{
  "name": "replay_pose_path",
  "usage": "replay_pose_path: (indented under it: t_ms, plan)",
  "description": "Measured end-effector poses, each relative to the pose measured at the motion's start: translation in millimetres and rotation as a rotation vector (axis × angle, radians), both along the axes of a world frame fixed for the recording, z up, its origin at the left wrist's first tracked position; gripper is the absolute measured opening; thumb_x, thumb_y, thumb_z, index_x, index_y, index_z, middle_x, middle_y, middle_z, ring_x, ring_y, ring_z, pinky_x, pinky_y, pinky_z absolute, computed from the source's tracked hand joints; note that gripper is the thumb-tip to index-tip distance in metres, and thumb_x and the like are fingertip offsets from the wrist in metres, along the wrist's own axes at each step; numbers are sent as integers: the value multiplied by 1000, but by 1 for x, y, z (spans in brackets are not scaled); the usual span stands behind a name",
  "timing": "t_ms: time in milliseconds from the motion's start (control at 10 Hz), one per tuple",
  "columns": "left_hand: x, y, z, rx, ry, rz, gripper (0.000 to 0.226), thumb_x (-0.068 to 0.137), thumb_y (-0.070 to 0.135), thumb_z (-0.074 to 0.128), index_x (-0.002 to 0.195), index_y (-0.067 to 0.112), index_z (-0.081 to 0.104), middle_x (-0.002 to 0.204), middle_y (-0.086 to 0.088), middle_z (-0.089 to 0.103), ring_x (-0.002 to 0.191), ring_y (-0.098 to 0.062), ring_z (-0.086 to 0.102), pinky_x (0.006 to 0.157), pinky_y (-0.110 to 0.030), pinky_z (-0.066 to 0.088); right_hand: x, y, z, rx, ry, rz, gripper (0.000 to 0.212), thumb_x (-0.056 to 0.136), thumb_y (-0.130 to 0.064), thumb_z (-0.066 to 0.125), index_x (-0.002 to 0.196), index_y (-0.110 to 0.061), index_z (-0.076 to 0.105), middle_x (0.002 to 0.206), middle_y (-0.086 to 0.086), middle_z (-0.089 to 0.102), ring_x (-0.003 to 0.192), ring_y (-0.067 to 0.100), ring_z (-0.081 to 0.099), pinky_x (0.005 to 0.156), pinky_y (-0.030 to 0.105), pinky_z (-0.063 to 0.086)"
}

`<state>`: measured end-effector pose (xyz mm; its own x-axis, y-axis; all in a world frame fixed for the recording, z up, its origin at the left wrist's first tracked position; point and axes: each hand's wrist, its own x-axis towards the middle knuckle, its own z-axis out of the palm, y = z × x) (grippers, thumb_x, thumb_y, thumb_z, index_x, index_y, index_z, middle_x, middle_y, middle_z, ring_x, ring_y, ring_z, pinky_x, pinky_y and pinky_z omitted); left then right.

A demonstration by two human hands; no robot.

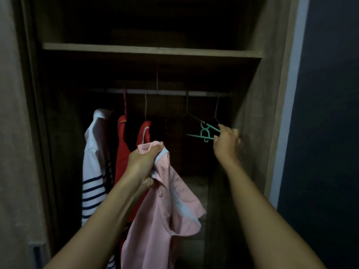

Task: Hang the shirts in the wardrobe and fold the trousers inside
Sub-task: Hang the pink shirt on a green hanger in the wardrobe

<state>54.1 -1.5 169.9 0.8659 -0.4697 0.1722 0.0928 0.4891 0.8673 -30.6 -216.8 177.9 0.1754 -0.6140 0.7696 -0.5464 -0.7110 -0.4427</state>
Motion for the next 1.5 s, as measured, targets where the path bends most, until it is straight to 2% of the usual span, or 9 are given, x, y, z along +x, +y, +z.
replay_pose_path:
  t_ms: [400,700,900,1000,1100,1200,1300,1400,1500]
  plan:
    - [17,6,1,27,-42,-2,14,86,7,66,96,-1,65,73,-13,63,48,-9,63,47,-19,52,23,-18,8,-88,299,-77,30,100,-28,39,113,-6,56,116,15,58,108,35,52,85,41,39]
    - [16,16,-2,40,-24,-9,6,85,6,66,89,1,65,75,-15,64,51,-12,63,51,-23,54,20,18,14,-133,62,32,30,102,-24,31,106,-2,50,106,19,60,92,41,61,64,38,40]
    - [12,30,-7,72,-56,-17,6,85,6,66,89,2,65,77,-13,65,64,-17,62,56,-22,54,-13,67,-25,-97,-241,111,36,98,-25,37,93,3,58,89,26,64,80,43,61,62,42,43]
    - [14,46,-15,157,-178,20,2,85,8,67,87,8,66,78,-10,65,68,-17,61,52,-18,51,-58,122,-64,-12,-505,162,31,95,-29,42,87,-8,64,73,9,62,64,23,59,55,36,46]
    - [21,58,-22,241,-279,61,6,85,8,67,91,9,67,78,-8,66,66,-16,59,45,-13,46,-92,163,-89,174,-664,163,15,94,-24,52,95,-17,64,72,-2,60,62,8,57,54,24,45]
    - [34,83,-45,330,-371,63,13,84,7,67,97,7,70,89,-12,70,81,-18,63,71,-25,52,-120,192,-140,520,-983,209,10,91,-24,58,95,-23,67,75,-6,64,57,6,59,50,20,46]
    - [40,101,-64,383,-422,63,12,84,6,66,96,7,70,91,-12,71,83,-17,63,76,-27,51,-118,202,-175,725,-1089,202,9,90,-25,59,88,-25,68,78,-7,66,54,5,60,47,17,44]
    - [46,125,-88,402,-393,82,12,85,4,66,96,6,69,84,-7,68,75,-13,61,68,-21,50,-287,226,-386,870,-1141,327,10,91,-23,59,87,-22,68,74,-6,68,52,5,60,45,17,43]
    - [47,142,-98,418,-377,102,7,83,4,67,87,10,70,80,-5,66,76,-13,59,72,-26,48,-239,232,-366,951,-1311,488,11,91,-22,59,85,-19,68,72,-5,69,51,6,60,43,16,42]
